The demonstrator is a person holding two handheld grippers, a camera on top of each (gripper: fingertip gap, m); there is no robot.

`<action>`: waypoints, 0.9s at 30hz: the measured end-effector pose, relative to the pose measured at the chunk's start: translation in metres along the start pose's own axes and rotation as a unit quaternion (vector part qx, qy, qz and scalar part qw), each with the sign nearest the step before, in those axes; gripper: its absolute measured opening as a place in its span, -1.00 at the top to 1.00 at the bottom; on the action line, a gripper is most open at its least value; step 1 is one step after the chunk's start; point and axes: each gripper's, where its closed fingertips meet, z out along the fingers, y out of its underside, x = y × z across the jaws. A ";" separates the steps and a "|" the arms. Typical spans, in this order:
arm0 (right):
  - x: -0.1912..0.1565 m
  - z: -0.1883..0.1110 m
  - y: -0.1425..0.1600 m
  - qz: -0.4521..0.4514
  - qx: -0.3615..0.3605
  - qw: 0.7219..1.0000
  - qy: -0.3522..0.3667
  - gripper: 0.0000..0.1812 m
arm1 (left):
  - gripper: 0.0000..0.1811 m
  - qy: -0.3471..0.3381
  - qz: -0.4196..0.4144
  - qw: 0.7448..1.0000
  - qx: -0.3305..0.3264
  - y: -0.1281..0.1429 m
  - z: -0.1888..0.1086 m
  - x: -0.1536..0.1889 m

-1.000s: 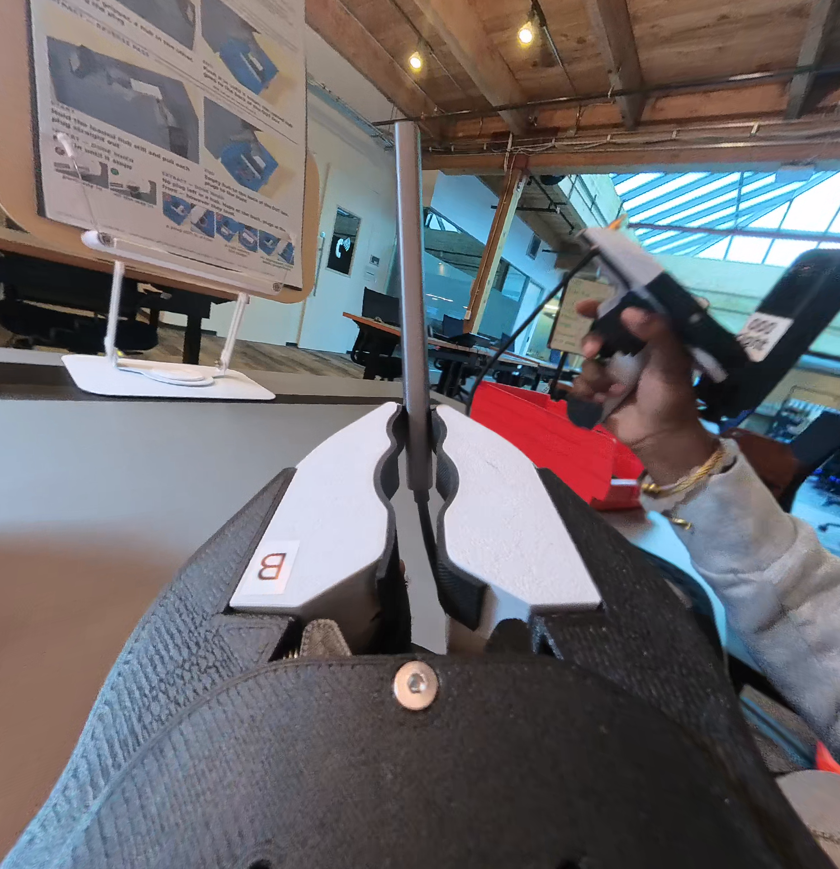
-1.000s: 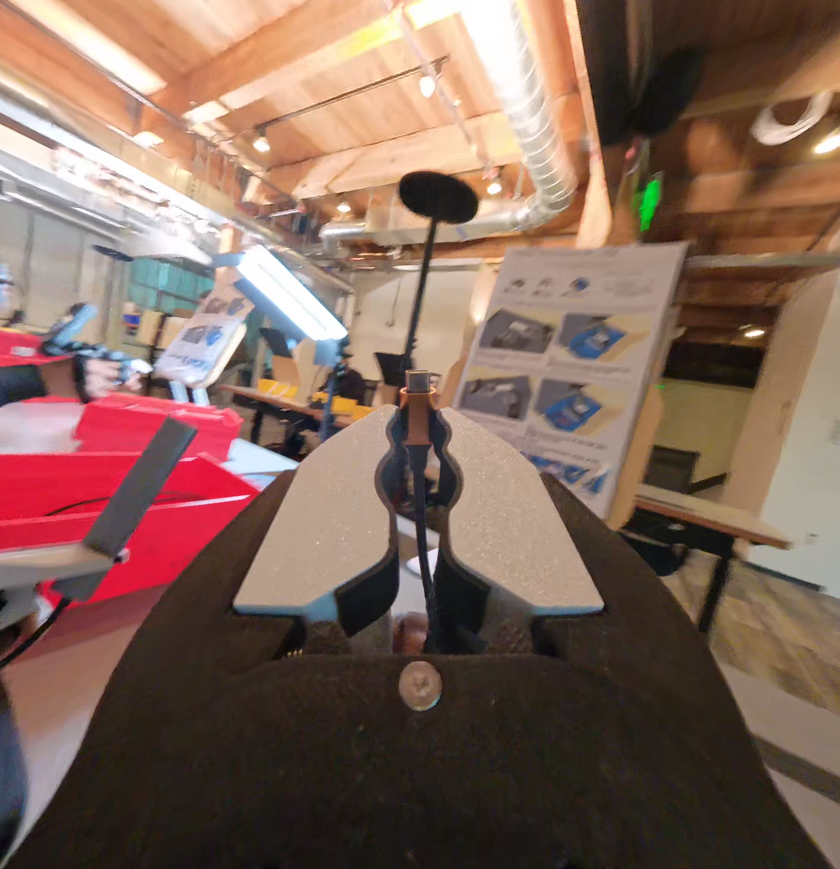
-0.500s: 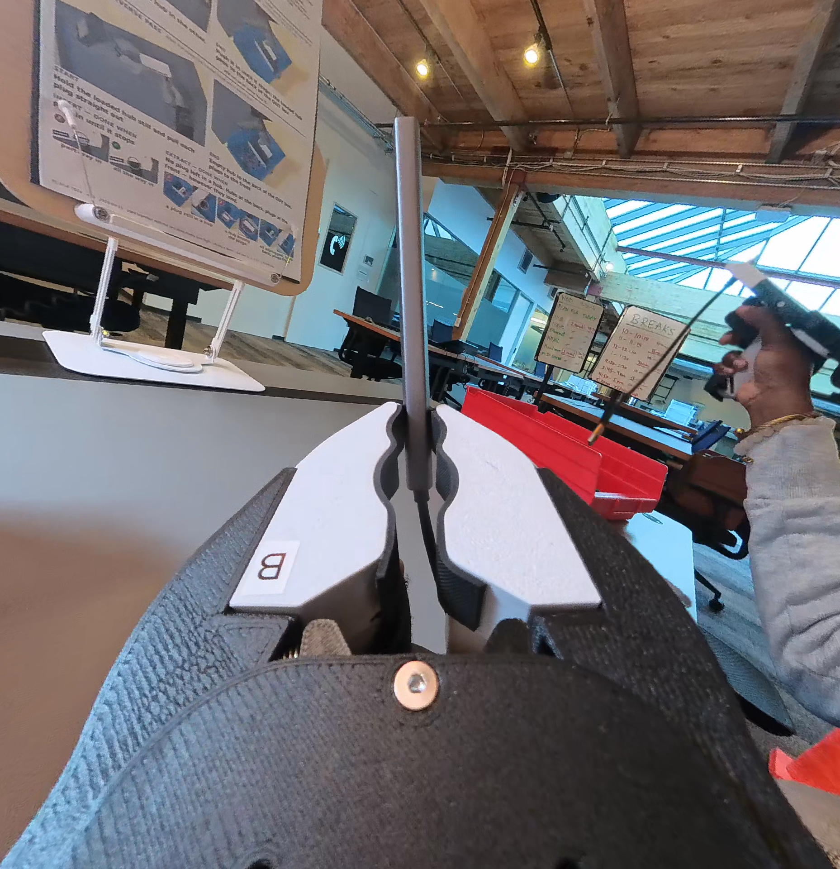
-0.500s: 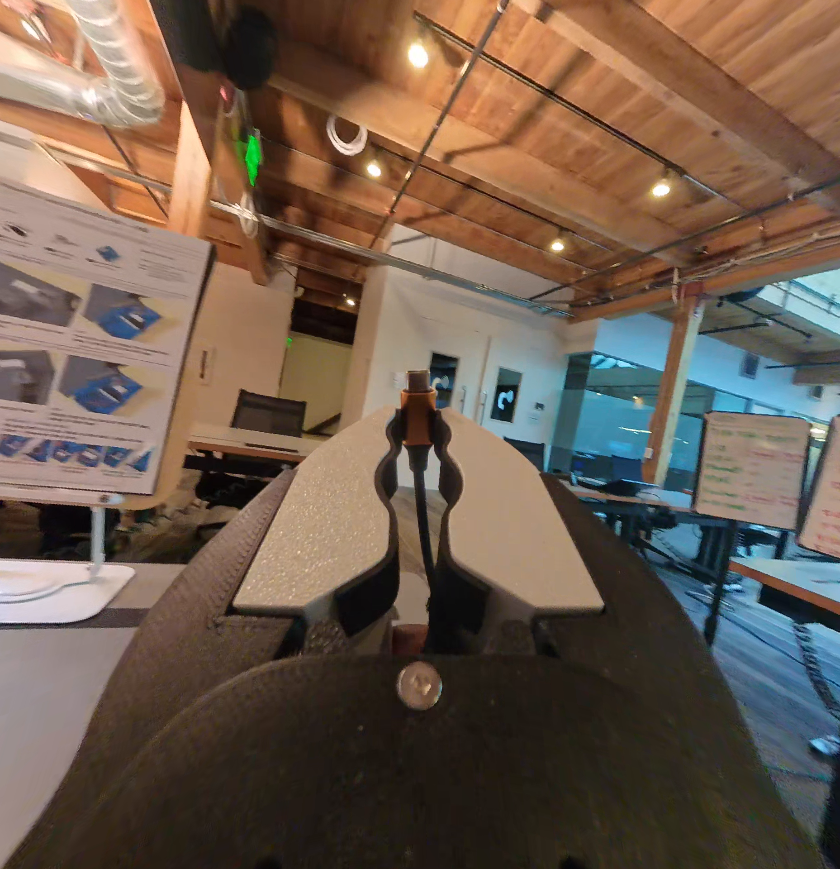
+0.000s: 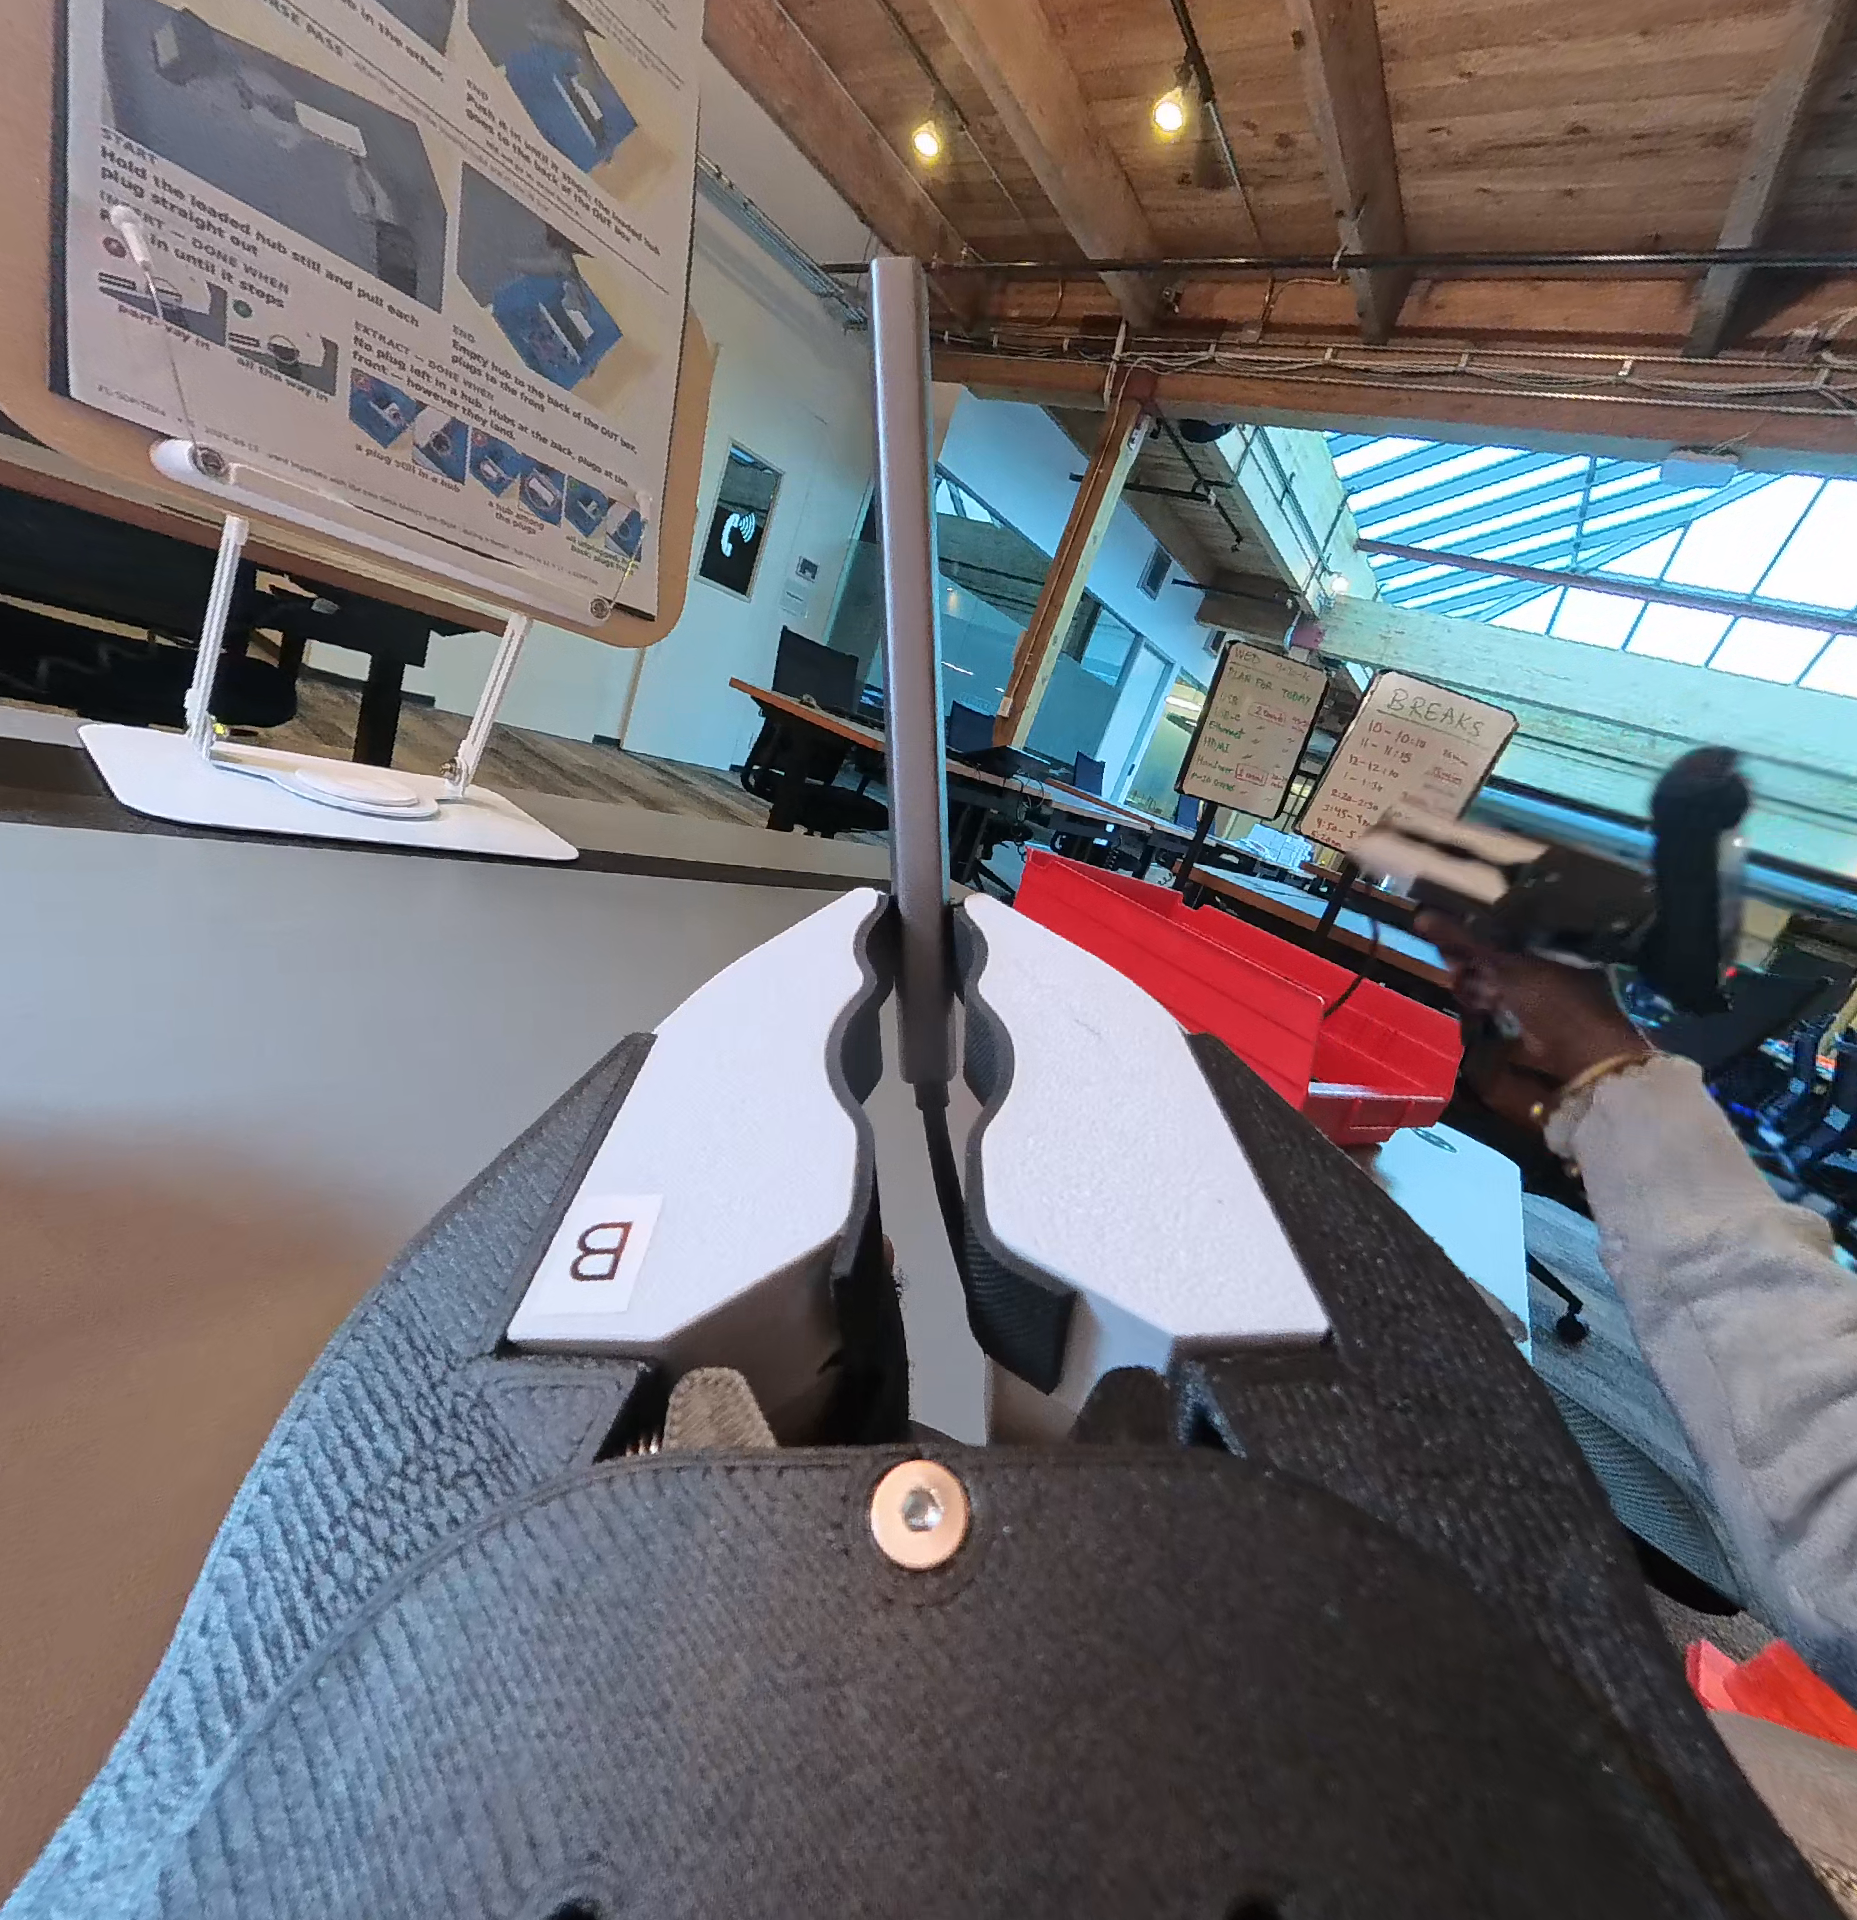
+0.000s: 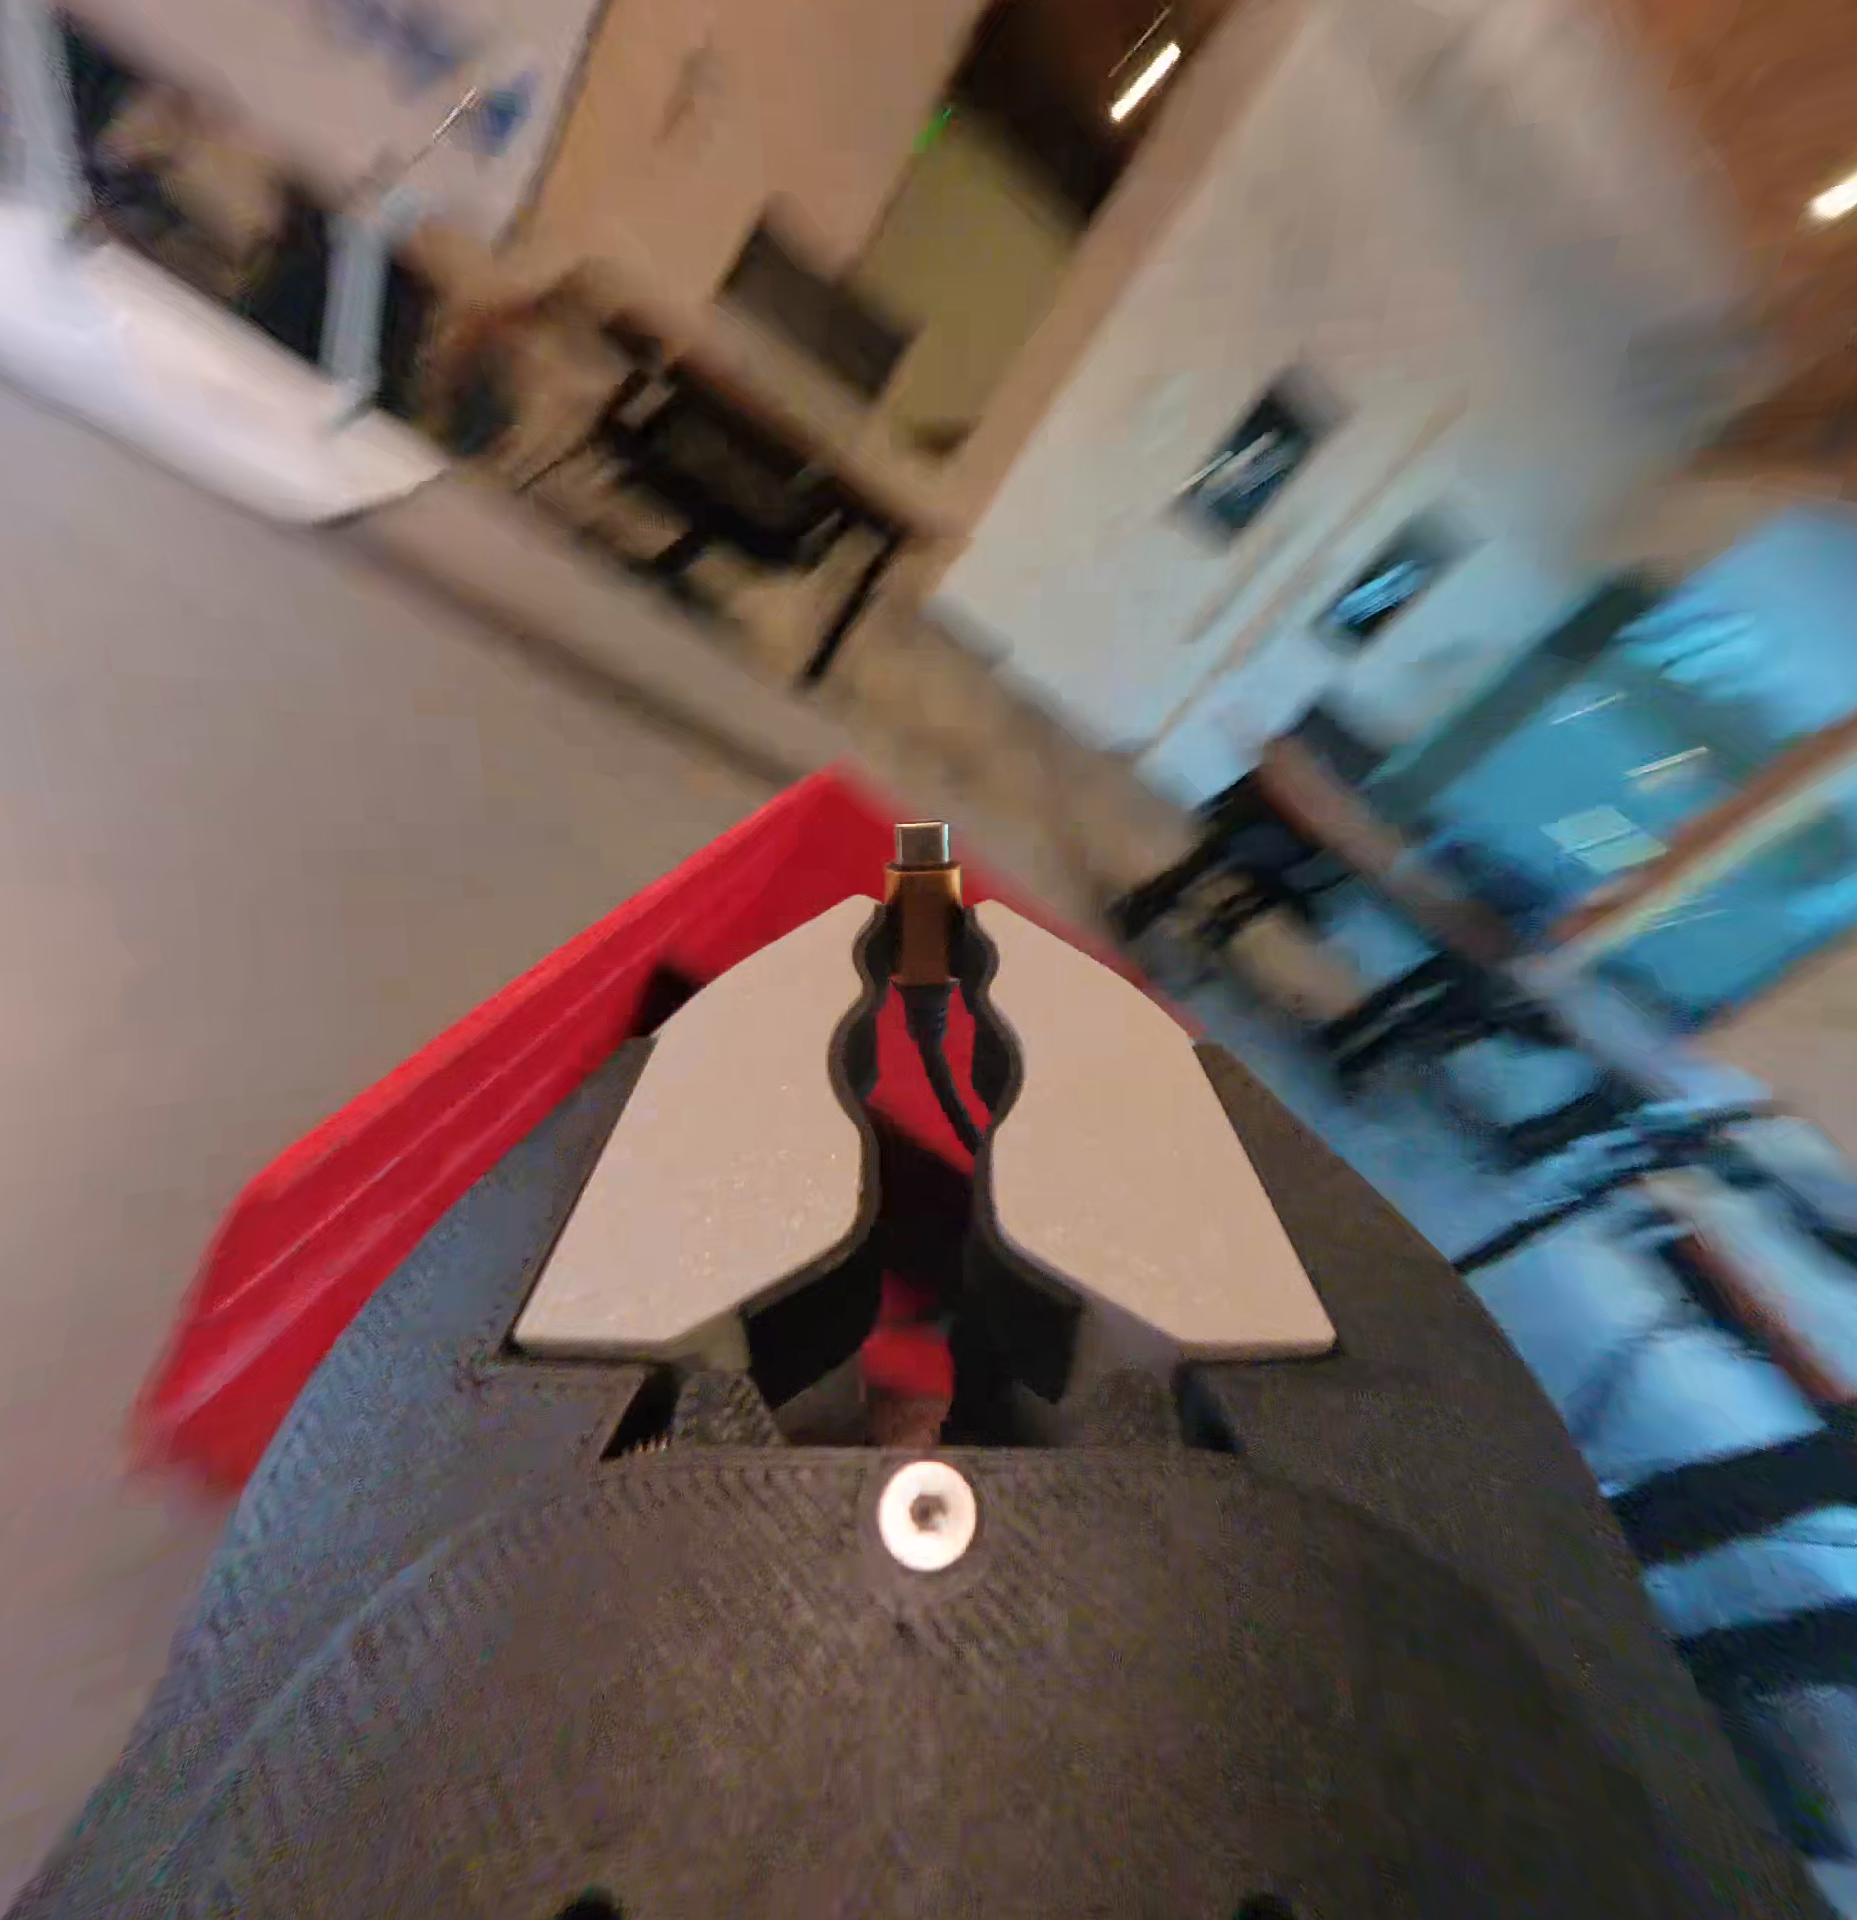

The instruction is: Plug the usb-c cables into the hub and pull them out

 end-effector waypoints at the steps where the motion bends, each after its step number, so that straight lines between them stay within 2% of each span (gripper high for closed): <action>1: -0.024 0.005 0.021 0.027 -0.051 0.996 -0.069 0.86 | 0.89 0.000 -0.001 1.000 0.000 0.000 0.000 0.000; 2: -0.040 0.008 0.038 0.051 -0.091 0.988 -0.117 0.85 | 0.89 0.000 -0.001 1.000 0.001 0.000 0.000 0.000; 4: -0.058 0.015 0.069 0.081 -0.166 0.970 -0.159 0.84 | 0.89 0.000 -0.002 1.000 0.002 0.000 0.000 0.000; 7: -0.085 0.021 0.095 0.160 -0.246 0.928 -0.230 0.61 | 0.89 0.000 -0.002 1.000 0.000 0.000 0.000 0.000; 9: -0.086 0.025 0.098 0.179 -0.253 0.925 -0.221 0.40 | 0.89 0.000 -0.003 1.000 -0.001 0.000 0.000 0.000; 12: -0.066 0.029 0.084 0.188 -0.208 0.947 -0.154 0.17 | 0.89 0.000 -0.005 1.000 -0.001 0.001 0.000 -0.001; 14: -0.046 0.026 0.061 0.204 -0.149 0.963 -0.093 0.08 | 0.89 0.000 -0.007 1.000 0.000 0.000 0.000 -0.001; 16: -0.031 0.015 0.023 0.229 -0.060 0.970 -0.047 0.08 | 0.89 0.001 -0.010 1.000 0.004 -0.001 -0.001 -0.001; 18: -0.036 0.002 -0.024 0.264 0.038 0.963 -0.048 0.16 | 0.89 0.002 -0.012 1.000 0.006 -0.002 -0.001 -0.001; 19: -0.048 -0.005 -0.049 0.278 0.084 0.954 -0.075 0.24 | 0.89 0.003 -0.010 1.000 0.006 -0.001 -0.001 -0.001; 21: -0.095 -0.021 -0.104 0.299 0.167 0.919 -0.196 0.41 | 0.89 0.021 0.003 1.000 0.002 -0.001 0.000 0.006; 23: -0.158 -0.045 -0.153 0.320 0.212 0.854 -0.351 0.40 | 0.89 0.052 0.030 0.998 -0.010 0.003 0.002 0.019; 24: -0.189 -0.061 -0.172 0.314 0.223 0.820 -0.424 0.37 | 0.89 0.068 0.047 0.996 -0.019 0.007 0.002 0.026; 25: -0.214 -0.073 -0.185 0.302 0.231 0.798 -0.468 0.37 | 0.89 0.084 0.065 0.994 -0.028 0.010 0.003 0.034; 27: -0.250 -0.090 -0.199 0.269 0.251 0.785 -0.498 0.38 | 0.89 0.119 0.099 0.987 -0.041 0.016 0.003 0.049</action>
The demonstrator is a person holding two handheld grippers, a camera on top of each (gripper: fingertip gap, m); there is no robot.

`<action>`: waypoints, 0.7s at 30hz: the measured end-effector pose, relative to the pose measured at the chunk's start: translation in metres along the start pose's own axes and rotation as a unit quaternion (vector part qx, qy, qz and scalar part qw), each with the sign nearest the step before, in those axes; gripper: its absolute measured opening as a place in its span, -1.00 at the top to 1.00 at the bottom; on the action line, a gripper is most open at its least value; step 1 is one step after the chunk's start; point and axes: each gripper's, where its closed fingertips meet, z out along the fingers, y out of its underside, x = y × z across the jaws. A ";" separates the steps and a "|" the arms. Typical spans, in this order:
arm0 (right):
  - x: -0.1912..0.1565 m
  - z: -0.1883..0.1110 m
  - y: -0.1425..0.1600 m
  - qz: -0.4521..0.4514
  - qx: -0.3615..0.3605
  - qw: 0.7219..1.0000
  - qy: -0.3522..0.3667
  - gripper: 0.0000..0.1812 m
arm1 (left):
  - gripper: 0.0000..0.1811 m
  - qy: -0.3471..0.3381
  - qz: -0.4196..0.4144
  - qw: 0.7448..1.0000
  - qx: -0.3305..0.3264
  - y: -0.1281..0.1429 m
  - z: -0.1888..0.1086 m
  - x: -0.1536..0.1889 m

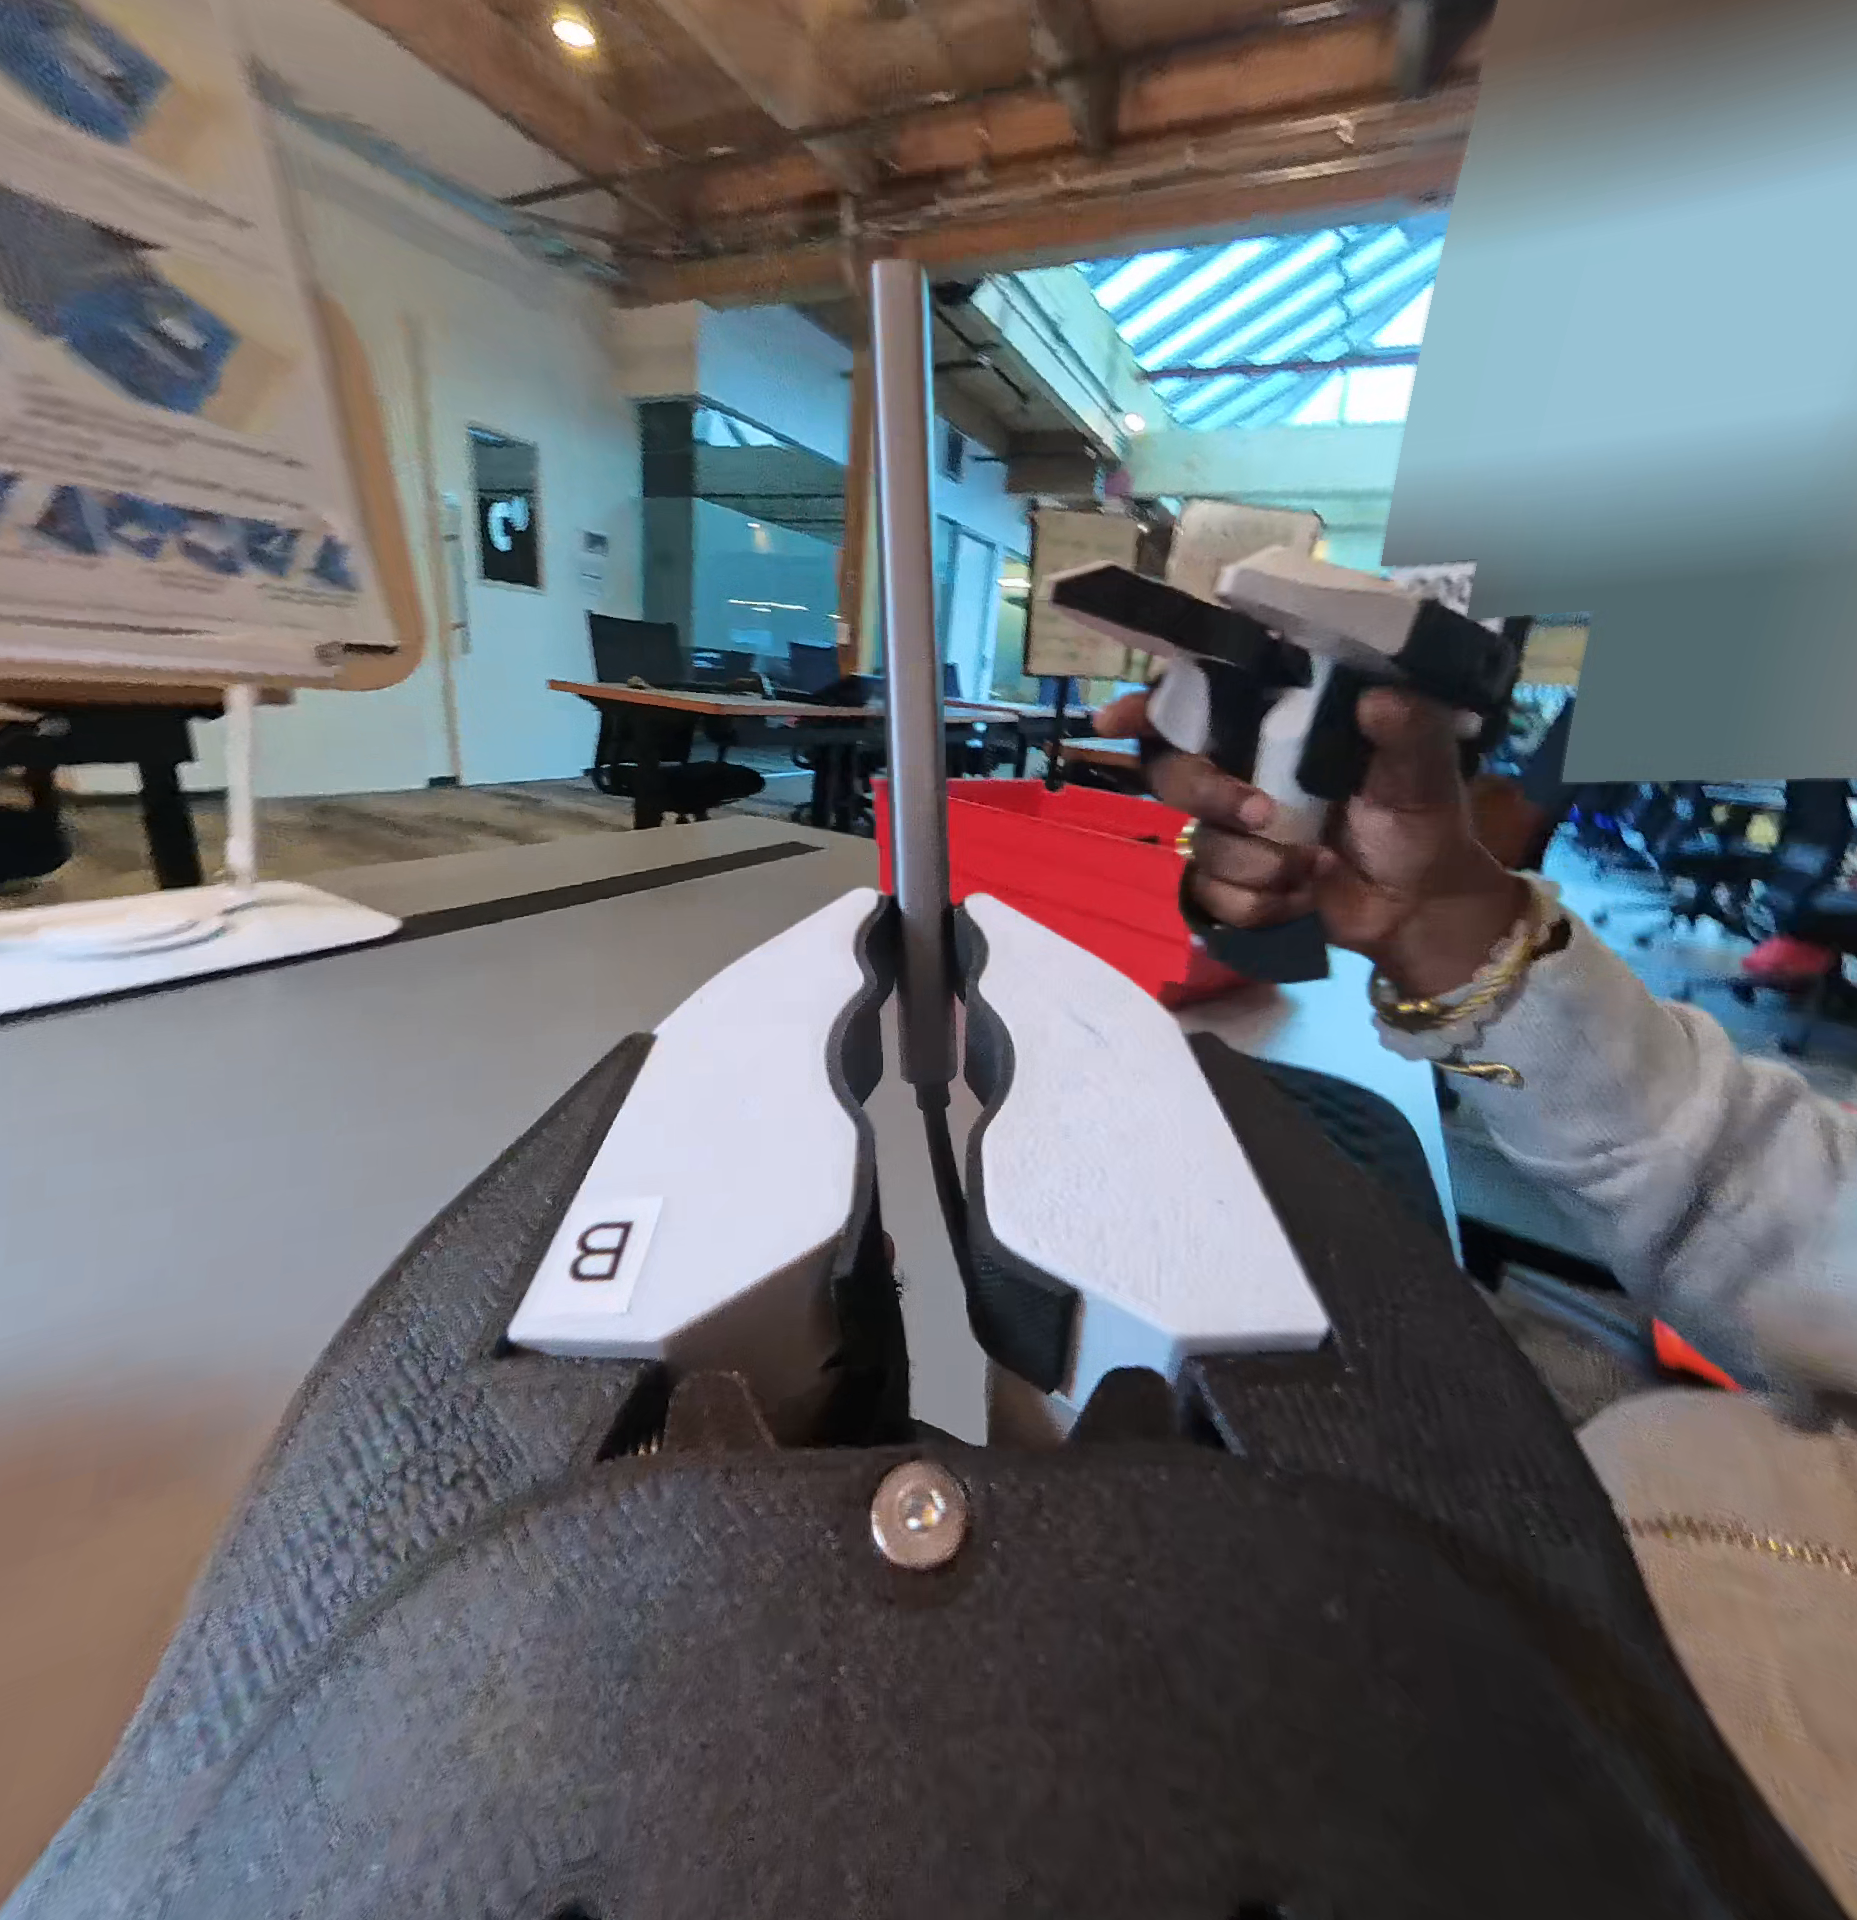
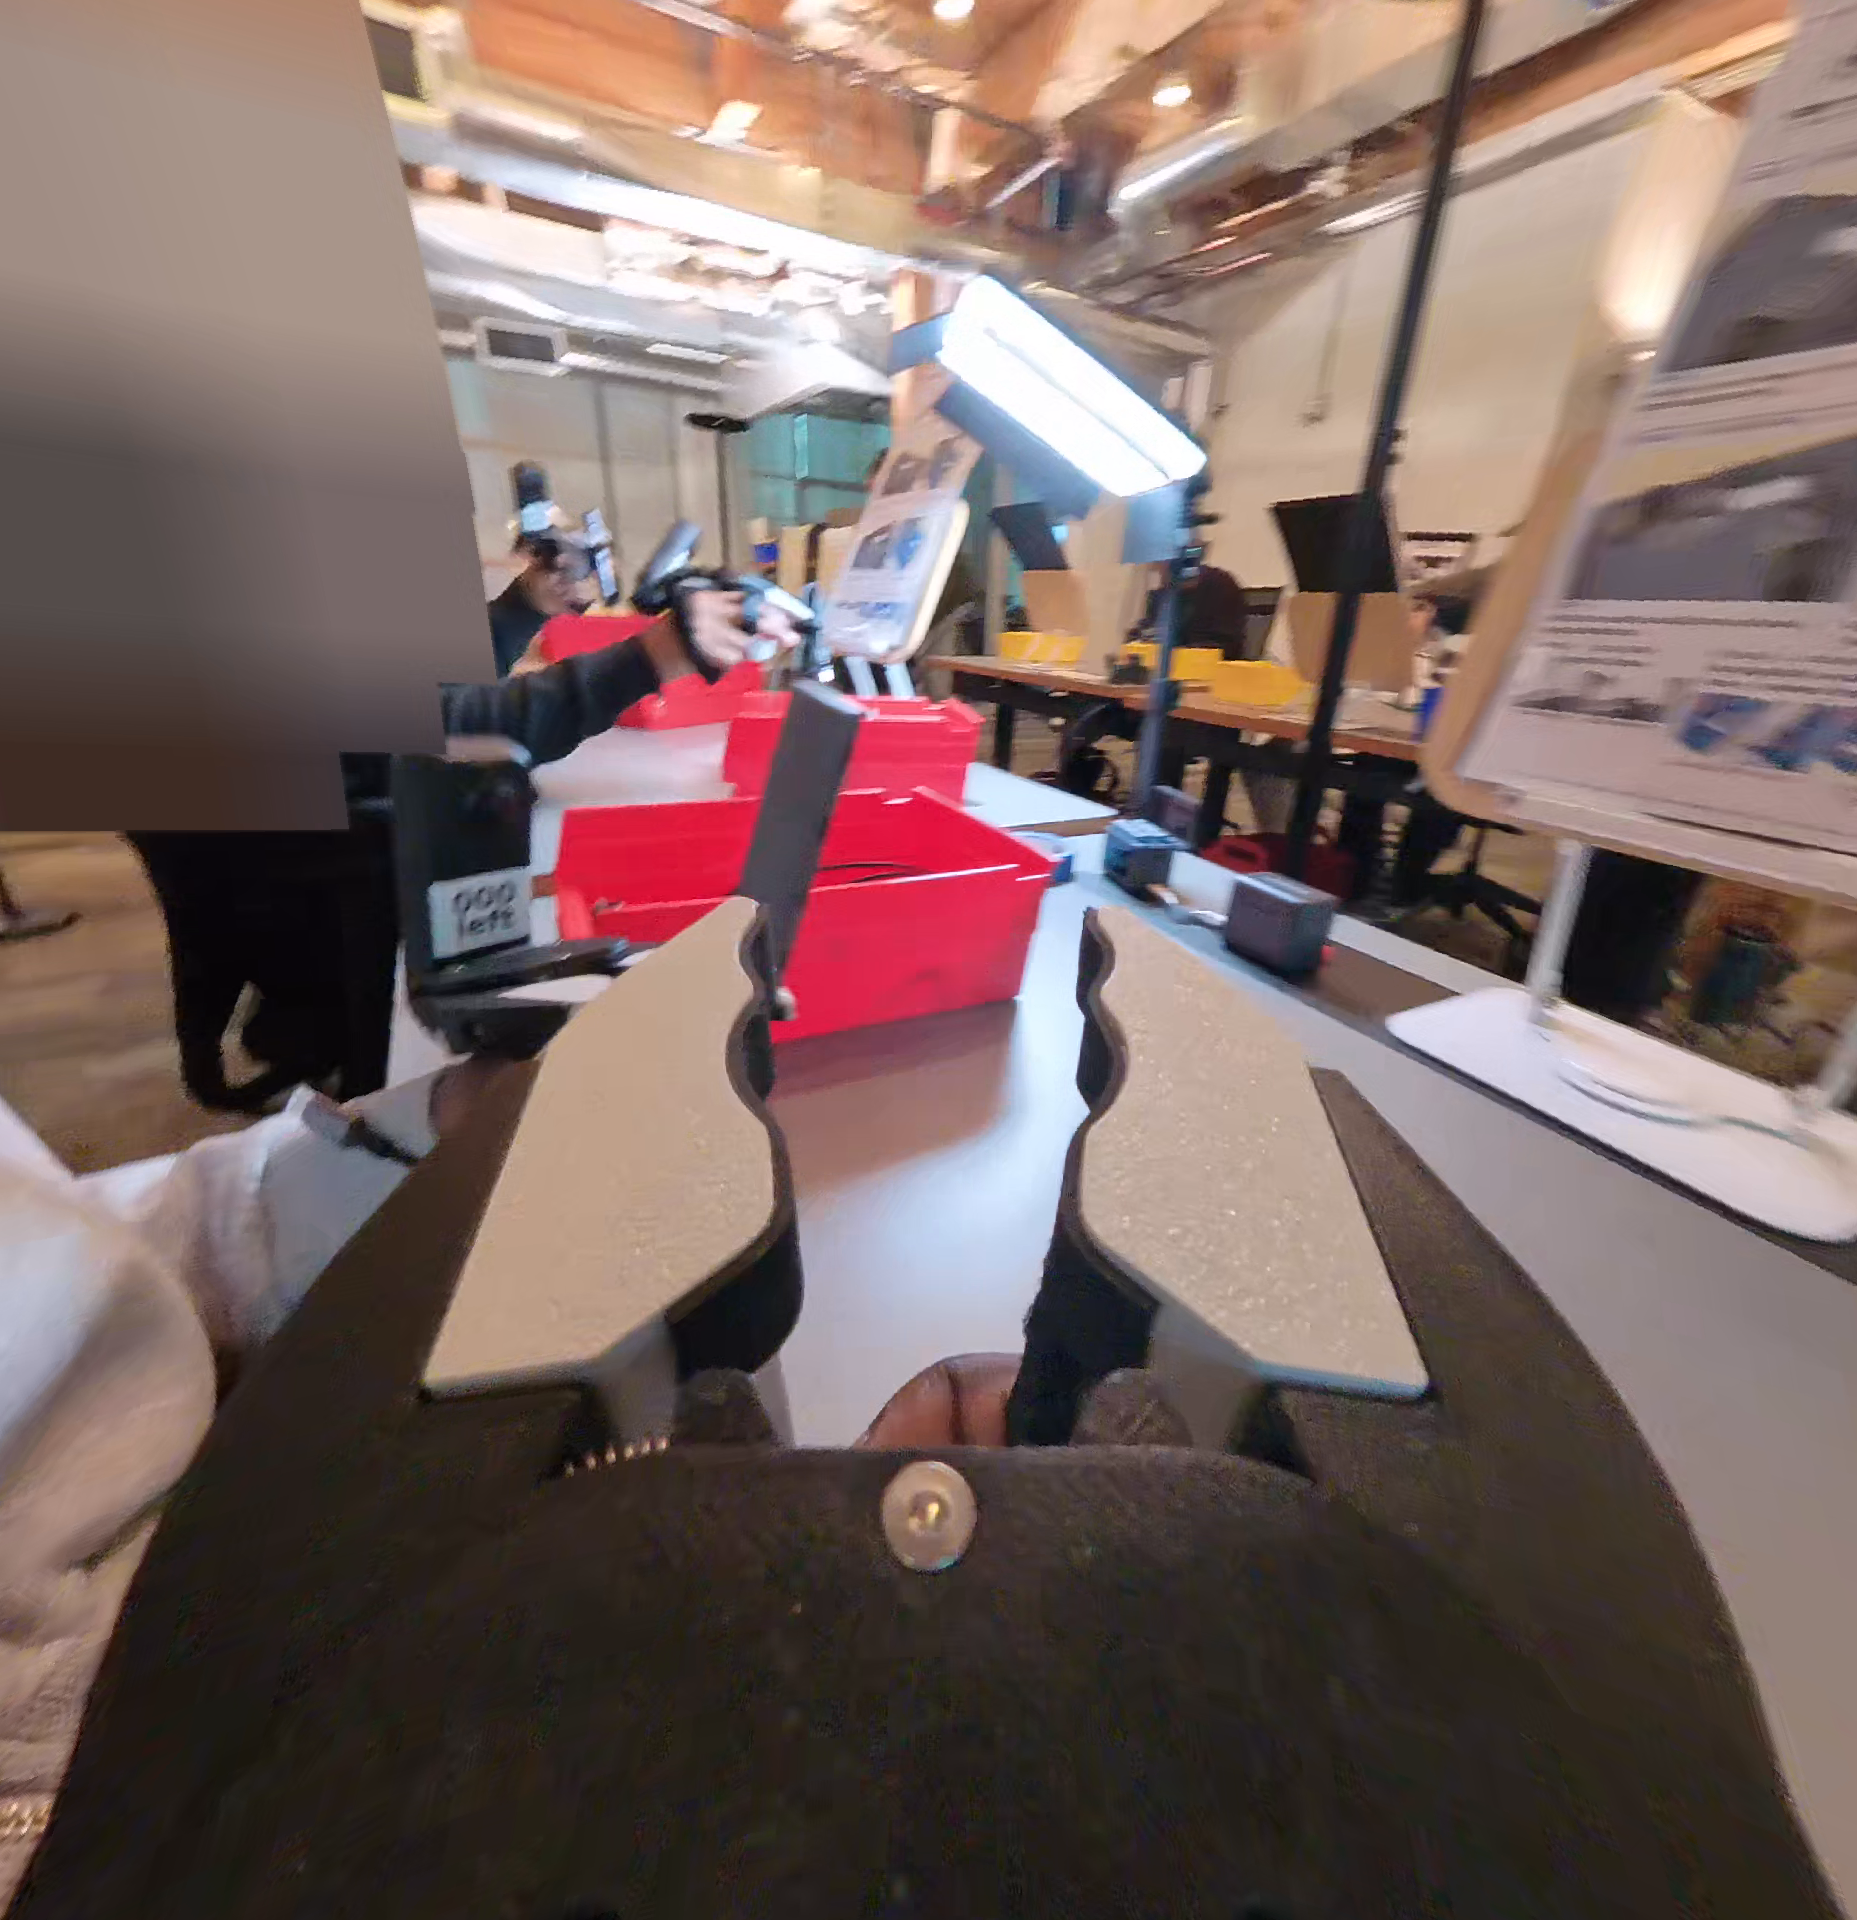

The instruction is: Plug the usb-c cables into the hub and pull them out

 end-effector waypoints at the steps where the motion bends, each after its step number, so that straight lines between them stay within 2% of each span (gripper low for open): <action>1: -0.013 0.010 0.009 -0.008 -0.011 1.000 -0.022 0.38 | 0.89 0.016 0.013 1.000 -0.005 0.002 0.001 0.007; 5: -0.046 0.032 0.039 0.016 -0.047 0.995 -0.081 0.37 | 0.89 0.101 0.044 0.994 -0.020 0.008 0.003 0.038; 8: -0.065 0.032 0.033 0.025 -0.008 0.992 -0.127 0.75 | 0.89 0.129 0.065 0.989 -0.039 0.015 0.004 0.050; 10: -0.069 0.031 0.031 0.011 0.007 0.991 -0.135 0.80 | 0.89 0.136 0.071 0.987 -0.041 0.016 0.004 0.052; 15: -0.070 0.029 0.026 -0.014 0.023 0.992 -0.126 0.86 | 0.87 0.127 0.068 0.989 -0.040 0.016 0.005 0.050; 19: -0.057 0.011 -0.013 0.006 0.104 0.989 -0.106 0.90 | 0.69 0.075 0.031 0.997 0.018 -0.002 0.003 0.031; 21: -0.045 0.000 -0.031 -0.009 0.126 0.989 -0.072 0.89 | 0.66 0.044 -0.001 0.998 0.046 -0.010 0.000 0.017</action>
